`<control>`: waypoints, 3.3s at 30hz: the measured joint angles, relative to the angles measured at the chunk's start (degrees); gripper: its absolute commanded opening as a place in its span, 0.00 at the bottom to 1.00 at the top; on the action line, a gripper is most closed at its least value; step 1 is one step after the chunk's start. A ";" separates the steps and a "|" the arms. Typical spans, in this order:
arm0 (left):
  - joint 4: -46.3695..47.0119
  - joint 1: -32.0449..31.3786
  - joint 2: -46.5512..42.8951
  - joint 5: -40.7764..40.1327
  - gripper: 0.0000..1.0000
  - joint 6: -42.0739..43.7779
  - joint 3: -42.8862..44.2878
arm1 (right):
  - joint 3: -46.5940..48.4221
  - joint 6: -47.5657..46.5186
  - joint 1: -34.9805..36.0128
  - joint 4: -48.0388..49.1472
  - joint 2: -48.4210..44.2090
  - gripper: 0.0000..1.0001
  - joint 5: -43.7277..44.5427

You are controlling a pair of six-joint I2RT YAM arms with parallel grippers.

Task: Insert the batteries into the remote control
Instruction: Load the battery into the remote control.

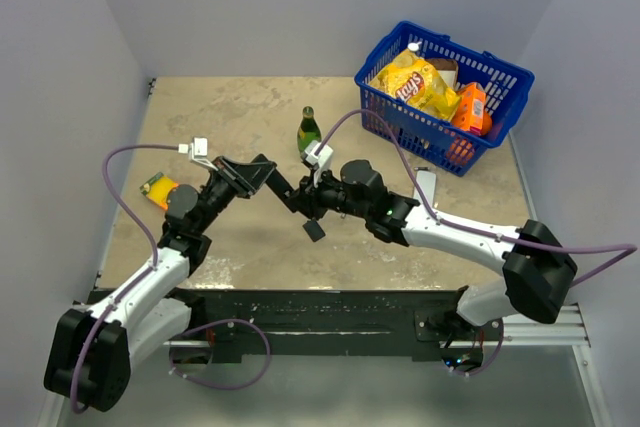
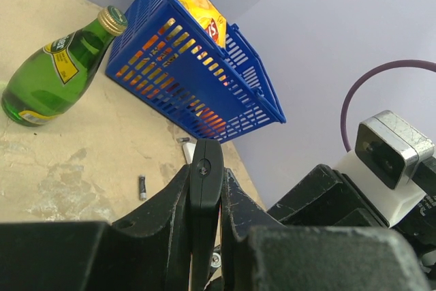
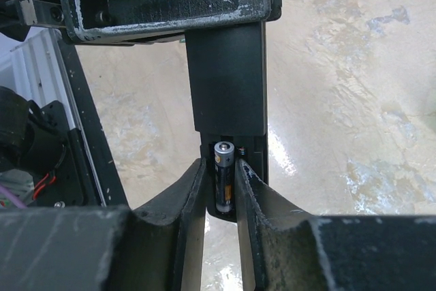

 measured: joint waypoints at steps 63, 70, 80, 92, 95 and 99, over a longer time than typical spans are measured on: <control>11.39 0.22 6.49 5.62 0.00 -7.58 1.57 | 8.15 -4.02 1.55 -16.52 -5.75 0.93 0.52; 13.03 0.22 7.45 7.34 0.00 -7.19 2.01 | 8.35 -4.26 1.51 -17.31 -6.34 0.97 -0.98; 13.84 0.22 8.00 10.21 0.00 -7.04 3.39 | 8.46 -4.42 1.49 -18.49 -8.11 0.98 -2.03; 12.85 0.20 7.98 11.30 0.00 -6.08 4.04 | 8.46 -4.46 1.51 -19.23 -8.81 0.98 -1.97; 11.93 0.15 7.98 11.72 0.00 -5.75 4.37 | 8.46 -4.59 1.51 -19.43 -9.20 0.98 -1.68; 10.93 -0.22 8.04 13.20 0.00 -5.70 4.37 | 8.61 -5.09 1.38 -19.52 -10.10 0.98 -0.13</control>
